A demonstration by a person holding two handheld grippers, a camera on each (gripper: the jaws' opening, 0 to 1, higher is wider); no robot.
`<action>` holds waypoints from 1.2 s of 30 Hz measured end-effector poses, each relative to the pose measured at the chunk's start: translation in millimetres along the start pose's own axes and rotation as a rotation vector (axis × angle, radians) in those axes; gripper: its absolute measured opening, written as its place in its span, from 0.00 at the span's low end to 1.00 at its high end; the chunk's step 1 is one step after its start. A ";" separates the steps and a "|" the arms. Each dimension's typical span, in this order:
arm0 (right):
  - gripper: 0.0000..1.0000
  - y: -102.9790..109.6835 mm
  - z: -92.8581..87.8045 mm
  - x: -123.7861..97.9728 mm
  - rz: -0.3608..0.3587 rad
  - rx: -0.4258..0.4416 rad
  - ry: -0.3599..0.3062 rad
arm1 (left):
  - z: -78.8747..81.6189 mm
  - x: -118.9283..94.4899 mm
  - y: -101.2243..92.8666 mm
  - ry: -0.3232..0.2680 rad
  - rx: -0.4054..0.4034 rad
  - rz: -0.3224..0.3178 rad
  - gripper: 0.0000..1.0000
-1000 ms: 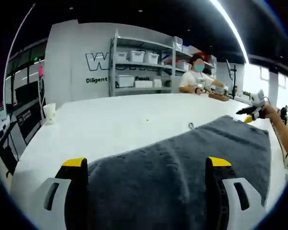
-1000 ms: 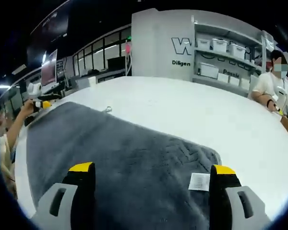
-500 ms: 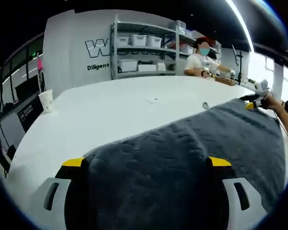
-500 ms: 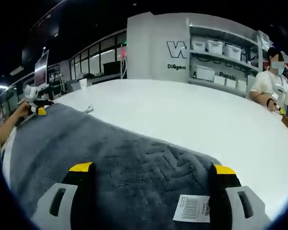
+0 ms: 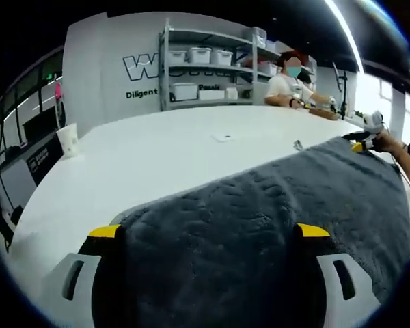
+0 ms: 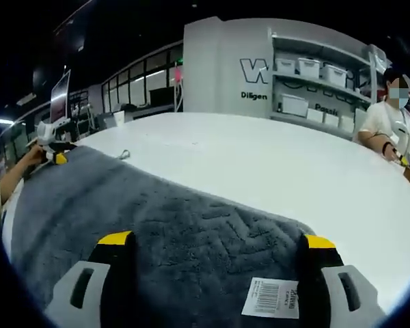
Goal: Open the folded towel by lifting each exposed corner and separating the folded layers until the towel lies flat within the target outline without major curled edges
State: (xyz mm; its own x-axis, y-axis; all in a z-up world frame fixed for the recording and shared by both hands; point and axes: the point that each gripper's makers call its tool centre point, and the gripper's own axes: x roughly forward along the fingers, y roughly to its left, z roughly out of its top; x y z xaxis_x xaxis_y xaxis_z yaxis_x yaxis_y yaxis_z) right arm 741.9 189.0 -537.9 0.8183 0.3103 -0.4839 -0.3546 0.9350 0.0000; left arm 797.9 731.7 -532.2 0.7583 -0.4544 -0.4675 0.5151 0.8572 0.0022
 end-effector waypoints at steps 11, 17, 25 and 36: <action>1.00 6.0 -0.7 -4.3 -0.008 0.002 0.000 | 0.9 -2.4 4.3 -0.002 0.001 -0.002 1.00; 1.00 6.5 -0.3 -5.0 -0.009 0.002 0.006 | 1.4 -3.1 5.1 -0.001 0.001 -0.004 1.00; 1.00 1.0 5.7 -14.4 -0.010 0.032 -0.007 | 4.9 -12.4 3.5 0.008 -0.054 -0.014 1.00; 1.00 18.7 14.7 -64.5 -0.027 -0.020 0.015 | 20.4 -61.4 -20.4 -0.016 -0.055 -0.015 1.00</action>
State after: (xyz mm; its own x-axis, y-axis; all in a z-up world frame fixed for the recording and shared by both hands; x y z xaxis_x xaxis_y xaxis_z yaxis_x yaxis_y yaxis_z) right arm 689.2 188.9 -493.9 0.8209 0.2823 -0.4964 -0.3417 0.9393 -0.0310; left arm 749.0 737.2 -485.5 0.7571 -0.4706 -0.4532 0.5041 0.8620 -0.0531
